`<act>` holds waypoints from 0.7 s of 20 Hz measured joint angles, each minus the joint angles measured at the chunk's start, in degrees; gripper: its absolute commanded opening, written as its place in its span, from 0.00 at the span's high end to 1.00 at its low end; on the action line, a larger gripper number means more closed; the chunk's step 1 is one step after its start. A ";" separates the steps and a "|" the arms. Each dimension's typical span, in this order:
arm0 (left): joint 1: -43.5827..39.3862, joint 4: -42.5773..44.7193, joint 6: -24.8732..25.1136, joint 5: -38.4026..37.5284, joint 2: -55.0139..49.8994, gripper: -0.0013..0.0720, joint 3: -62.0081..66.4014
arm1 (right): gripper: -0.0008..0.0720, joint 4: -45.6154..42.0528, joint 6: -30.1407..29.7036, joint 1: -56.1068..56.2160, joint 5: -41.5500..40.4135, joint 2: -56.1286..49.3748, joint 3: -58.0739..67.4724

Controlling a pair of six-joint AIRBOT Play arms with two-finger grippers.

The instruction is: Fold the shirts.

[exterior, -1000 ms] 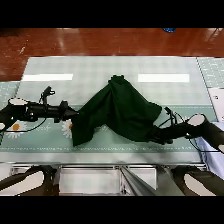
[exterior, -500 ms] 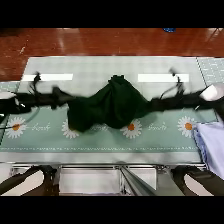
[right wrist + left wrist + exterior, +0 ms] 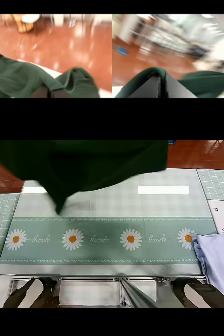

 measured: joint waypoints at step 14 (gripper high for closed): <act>-23.63 61.81 -17.31 -8.26 17.46 0.95 20.87 | 0.96 -30.05 11.89 -0.46 23.47 17.46 4.74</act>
